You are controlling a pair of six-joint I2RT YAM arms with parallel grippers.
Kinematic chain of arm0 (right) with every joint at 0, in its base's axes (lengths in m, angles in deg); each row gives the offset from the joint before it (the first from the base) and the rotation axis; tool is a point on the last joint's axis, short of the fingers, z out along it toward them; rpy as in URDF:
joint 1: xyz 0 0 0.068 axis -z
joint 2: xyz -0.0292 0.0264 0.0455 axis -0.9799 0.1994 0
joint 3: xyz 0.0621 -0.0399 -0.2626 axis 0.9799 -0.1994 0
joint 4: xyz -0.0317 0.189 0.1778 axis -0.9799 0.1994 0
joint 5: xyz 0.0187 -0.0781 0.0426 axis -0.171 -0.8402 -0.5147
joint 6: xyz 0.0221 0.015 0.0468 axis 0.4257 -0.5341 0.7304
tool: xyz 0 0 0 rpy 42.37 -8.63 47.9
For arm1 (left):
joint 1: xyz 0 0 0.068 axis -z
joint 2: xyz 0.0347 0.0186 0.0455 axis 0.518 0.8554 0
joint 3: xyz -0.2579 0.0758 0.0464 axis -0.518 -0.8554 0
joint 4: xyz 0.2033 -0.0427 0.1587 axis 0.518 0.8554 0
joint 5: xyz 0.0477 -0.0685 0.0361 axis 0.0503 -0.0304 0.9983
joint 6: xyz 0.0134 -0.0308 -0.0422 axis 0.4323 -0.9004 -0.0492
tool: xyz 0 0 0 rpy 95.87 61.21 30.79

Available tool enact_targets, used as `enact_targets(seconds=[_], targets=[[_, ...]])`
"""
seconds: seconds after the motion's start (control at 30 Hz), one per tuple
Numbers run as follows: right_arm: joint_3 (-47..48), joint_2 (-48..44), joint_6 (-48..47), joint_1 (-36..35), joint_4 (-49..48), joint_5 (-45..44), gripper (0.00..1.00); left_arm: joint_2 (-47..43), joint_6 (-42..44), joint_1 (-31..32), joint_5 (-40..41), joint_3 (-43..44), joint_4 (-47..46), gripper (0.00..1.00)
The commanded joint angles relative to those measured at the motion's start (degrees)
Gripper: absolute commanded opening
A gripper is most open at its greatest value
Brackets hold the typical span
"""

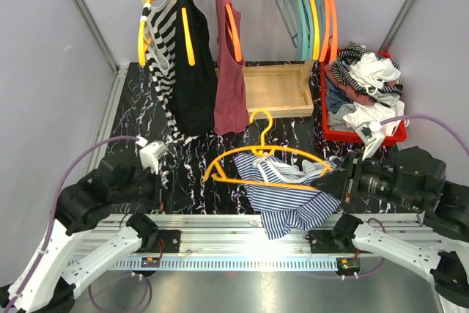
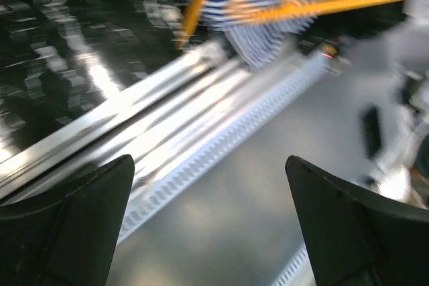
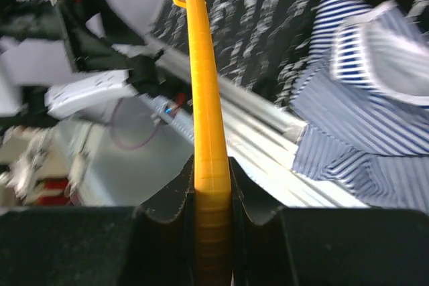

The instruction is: Remove the tank top from the hanger

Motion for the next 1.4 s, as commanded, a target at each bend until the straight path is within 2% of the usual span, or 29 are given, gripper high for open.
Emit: enact_targets(seconds=[0.0,0.1,0.27,0.5,0.7,0.77,0.87,1.07,1.13,1.37], targets=[[5.91,5.36,-4.65,-0.17,8.95,-18.76,0.00,0.60,0.58,0.01,28.20,3.37,9.08,0.99],[10.65,9.41,-9.30,-0.08,10.29,-27.72,0.00,-0.02,-1.09,0.01,32.03,3.64,9.27,0.99],[16.19,16.54,-20.46,-0.08,-0.95,-37.50,0.00,-2.21,-3.46,0.01,33.00,3.29,5.58,0.99],[14.19,25.59,-39.80,-0.08,-28.09,-47.80,0.00,-3.18,-4.95,0.01,32.30,2.50,3.21,0.99],[9.18,30.52,-50.71,-0.17,-59.87,-52.37,0.00,-5.12,-6.36,0.01,31.60,0.48,1.54,0.99],[9.43,32.36,-52.73,0.00,-65.54,-53.07,0.00,-5.64,-6.80,0.01,31.25,-0.66,0.92,0.99],[16.01,39.72,-49.86,2.19,-64.43,-51.85,0.00,-5.65,-7.15,0.01,30.63,-1.72,0.22,0.99],[30.07,49.40,-35.64,11.85,-49.59,-45.27,0.00,-5.82,-7.24,0.01,29.84,-1.81,-0.75,0.99],[33.76,51.08,-33.68,13.18,-45.72,-43.94,0.00,-5.91,-7.33,0.01,29.84,-1.63,-0.66,0.99],[37.56,55.83,-30.51,17.49,-41.84,-35.77,0.00,-6.61,-7.94,0.01,29.75,-1.98,-1.28,0.99]])
